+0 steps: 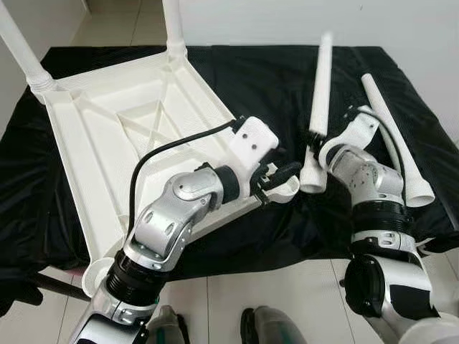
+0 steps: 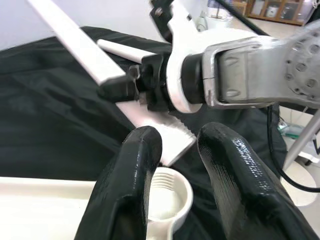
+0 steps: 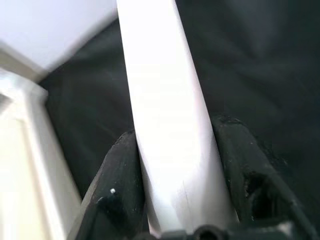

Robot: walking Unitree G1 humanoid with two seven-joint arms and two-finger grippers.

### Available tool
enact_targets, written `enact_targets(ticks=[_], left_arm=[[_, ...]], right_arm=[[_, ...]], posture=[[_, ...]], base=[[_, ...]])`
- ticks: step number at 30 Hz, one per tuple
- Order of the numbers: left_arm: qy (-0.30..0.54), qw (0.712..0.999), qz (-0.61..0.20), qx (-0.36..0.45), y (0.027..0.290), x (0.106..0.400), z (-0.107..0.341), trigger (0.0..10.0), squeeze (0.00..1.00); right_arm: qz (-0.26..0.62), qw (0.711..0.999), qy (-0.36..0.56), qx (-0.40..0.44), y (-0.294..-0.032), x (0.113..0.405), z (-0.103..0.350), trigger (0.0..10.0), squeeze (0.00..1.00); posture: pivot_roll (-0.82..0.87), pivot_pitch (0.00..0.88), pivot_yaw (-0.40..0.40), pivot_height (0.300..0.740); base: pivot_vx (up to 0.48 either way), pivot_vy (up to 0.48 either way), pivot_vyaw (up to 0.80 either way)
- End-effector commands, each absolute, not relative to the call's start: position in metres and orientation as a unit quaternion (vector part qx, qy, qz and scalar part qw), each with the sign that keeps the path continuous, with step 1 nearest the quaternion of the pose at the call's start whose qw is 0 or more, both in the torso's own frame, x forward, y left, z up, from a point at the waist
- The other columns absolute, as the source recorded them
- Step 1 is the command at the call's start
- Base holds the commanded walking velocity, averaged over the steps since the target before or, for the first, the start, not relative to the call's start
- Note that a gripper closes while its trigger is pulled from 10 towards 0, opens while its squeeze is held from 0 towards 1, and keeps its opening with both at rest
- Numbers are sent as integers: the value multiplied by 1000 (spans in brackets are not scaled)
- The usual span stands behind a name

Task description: Building children table

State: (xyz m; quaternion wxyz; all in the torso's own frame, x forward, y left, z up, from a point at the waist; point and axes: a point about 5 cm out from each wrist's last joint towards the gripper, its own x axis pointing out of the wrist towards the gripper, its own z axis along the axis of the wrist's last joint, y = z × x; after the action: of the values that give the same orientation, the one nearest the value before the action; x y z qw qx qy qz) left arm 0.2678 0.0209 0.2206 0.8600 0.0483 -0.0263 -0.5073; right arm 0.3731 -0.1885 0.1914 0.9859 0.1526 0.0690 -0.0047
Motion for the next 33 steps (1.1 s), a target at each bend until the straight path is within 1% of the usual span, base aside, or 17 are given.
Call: enact_targets(ticks=[1, 2, 3, 4, 5, 8, 11, 12, 14, 15, 17, 21, 22, 23, 27, 29, 33], left_arm=[[-35, 866, -498, 42, 23, 270, 224, 10000, 0], [-38, 868, -494, 32, 25, 273, 225, 10000, 0], [-41, 869, -492, 25, 27, 275, 227, 10000, 176], [-43, 870, -491, 21, 28, 277, 227, 10000, 176], [-40, 870, -491, 12, 31, 279, 228, 10000, 1000], [-38, 871, -489, 1, 33, 282, 229, 10000, 1000], [-40, 875, -483, -20, 39, 290, 235, 10000, 1000], [-40, 875, -483, -20, 39, 290, 235, 10000, 1000], [-47, 871, -488, -26, 40, 291, 241, 10000, 1000], [-47, 871, -488, -26, 40, 291, 241, 10000, 1000], [-53, 869, -489, -57, 41, 295, 252, 10000, 1000], [-52, 865, -494, -75, 40, 298, 260, 10000, 1000], [-50, 862, -498, -78, 40, 300, 263, 10000, 745], [-49, 859, -503, -82, 40, 301, 266, 10000, 0], [-47, 855, -509, -88, 39, 301, 269, 10000, 0], [-37, 852, -513, -101, 39, 307, 276, 10000, 0], [-18, 852, -511, -114, 42, 313, 279, 10000, 0]], right_arm=[[4, 988, 41, 147, -191, 371, 197, 10000, 0], [6, 990, 16, 140, -194, 371, 200, 10000, 0], [7, 990, -1, 141, -196, 370, 203, 10000, 0], [7, 990, -11, 141, -197, 370, 205, 10000, 0], [19, 989, -30, 146, -197, 368, 208, 10000, 0], [32, 988, -45, 144, -196, 367, 212, 10000, 0], [103, 978, -116, 143, -185, 358, 226, 10000, 0], [103, 978, -116, 143, -185, 358, 226, 10000, 0], [149, 970, -153, 117, -175, 351, 233, 10000, 0], [149, 970, -153, 117, -175, 351, 233, 10000, 0], [206, 955, -191, 91, -163, 342, 239, 10000, 0], [245, 943, -214, 73, -154, 335, 242, 10000, 0], [259, 938, -219, 66, -152, 333, 241, 10000, 0], [271, 935, -222, 52, -149, 331, 241, 10000, 0], [284, 931, -227, 44, -146, 328, 240, 10000, 0], [316, 919, -235, 17, -142, 321, 237, 10000, 0], [340, 910, -238, -4, -138, 313, 232, 10000, 0]], posture=[[-158, 36, -6, 740], [-156, 26, -8, 740], [-154, 21, -11, 740], [-154, 20, -13, 740], [-151, 16, -17, 740], [-147, 16, -20, 740], [-142, 22, -19, 740], [-142, 22, -19, 740], [-139, 26, -19, 740], [-139, 26, -19, 740], [-139, 28, -20, 740], [-142, 28, -15, 740], [-142, 28, -15, 740], [-145, 29, -12, 740], [-146, 29, -11, 740], [-151, 31, -2, 740], [-154, 31, 1, 740]], base=[[0, 0, 0], [0, 0, 0], [0, 0, 0], [0, 0, 0], [0, 0, 0], [0, 0, 0], [0, 0, 0], [0, 0, 0], [0, 0, 0], [0, 0, 0], [0, 0, 0], [0, 0, 0], [0, 0, 0], [0, 0, 0], [0, 0, 0], [0, 0, 0], [0, 0, 0]])
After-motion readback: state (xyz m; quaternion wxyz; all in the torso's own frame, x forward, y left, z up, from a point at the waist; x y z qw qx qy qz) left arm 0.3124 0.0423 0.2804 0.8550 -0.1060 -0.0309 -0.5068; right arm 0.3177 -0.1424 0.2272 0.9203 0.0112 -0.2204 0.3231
